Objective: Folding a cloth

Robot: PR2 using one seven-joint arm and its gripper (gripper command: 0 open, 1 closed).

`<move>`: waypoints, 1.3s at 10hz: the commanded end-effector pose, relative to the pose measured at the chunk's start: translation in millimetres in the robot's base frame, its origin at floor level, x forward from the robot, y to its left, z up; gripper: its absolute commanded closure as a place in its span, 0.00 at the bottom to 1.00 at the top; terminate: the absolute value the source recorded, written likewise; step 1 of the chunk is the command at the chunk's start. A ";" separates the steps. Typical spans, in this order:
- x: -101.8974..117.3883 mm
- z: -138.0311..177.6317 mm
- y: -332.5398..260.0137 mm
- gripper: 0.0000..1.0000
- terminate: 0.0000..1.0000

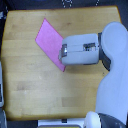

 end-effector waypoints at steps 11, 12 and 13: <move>6.1 20.1 -16.0 1.00 0.00; 7.3 22.4 -15.4 1.00 0.00; 13.8 35.3 -12.2 1.00 0.00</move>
